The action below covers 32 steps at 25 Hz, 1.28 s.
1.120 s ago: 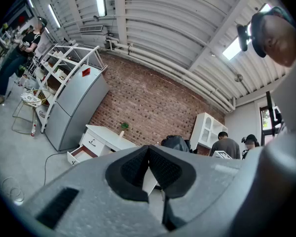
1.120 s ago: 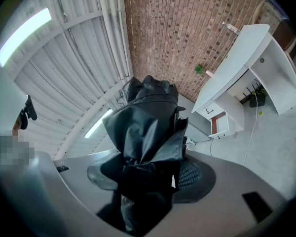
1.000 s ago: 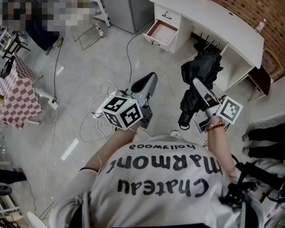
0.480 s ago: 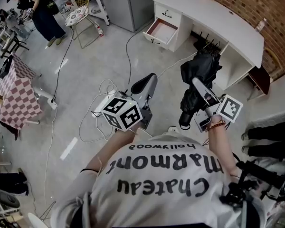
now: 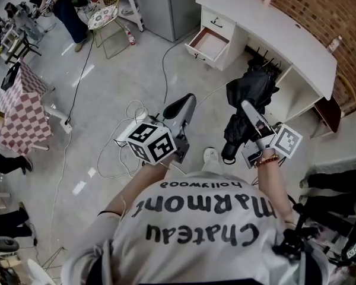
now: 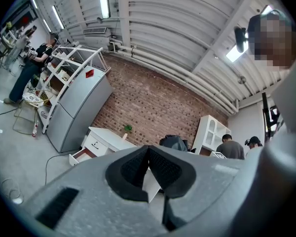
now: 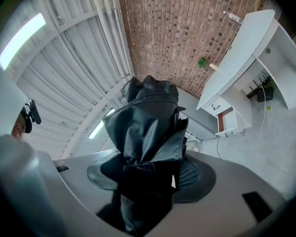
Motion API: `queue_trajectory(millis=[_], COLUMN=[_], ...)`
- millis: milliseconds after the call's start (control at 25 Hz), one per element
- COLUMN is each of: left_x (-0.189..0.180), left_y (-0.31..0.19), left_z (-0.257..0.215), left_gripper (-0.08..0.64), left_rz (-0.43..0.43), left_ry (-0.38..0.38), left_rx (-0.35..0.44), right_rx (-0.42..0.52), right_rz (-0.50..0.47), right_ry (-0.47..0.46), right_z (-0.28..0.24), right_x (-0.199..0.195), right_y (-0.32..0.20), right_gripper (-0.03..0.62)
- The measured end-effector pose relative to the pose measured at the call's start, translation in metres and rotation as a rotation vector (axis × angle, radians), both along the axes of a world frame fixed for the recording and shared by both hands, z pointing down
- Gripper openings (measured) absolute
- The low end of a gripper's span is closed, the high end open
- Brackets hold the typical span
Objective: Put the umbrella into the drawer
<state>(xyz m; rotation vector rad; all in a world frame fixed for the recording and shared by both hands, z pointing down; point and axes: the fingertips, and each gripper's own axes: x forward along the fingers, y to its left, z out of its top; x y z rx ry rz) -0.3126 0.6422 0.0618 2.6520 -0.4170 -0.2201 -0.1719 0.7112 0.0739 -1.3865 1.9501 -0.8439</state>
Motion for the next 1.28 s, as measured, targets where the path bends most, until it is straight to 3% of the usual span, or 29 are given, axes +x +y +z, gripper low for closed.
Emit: queue_trajectory(millis=[440,760,1280], left_x=[0.066,0.133,0.202], left_y=[-0.069,-0.118,-0.182], left_z=[-0.003,0.004,0.029], left_gripper=[0.015,0.015,0.015], left_rz=[-0.047,-0.074,-0.125], left_ry=[-0.013,-0.005,-0.006], left_rx=[-0.014,-0.037,-0.075], right_rx=[0.050,0.015,-0.015], right_rz=[-0.057,-0.108,-0.157], right_ry=[-0.025,0.019,0.034], right_z=[-0.017,-0.013,0.008], right_x=[0.071,0.133,0.208], right_y=[-0.083,-0.139,-0.207], right_gripper=[0.253,0.252,0.253])
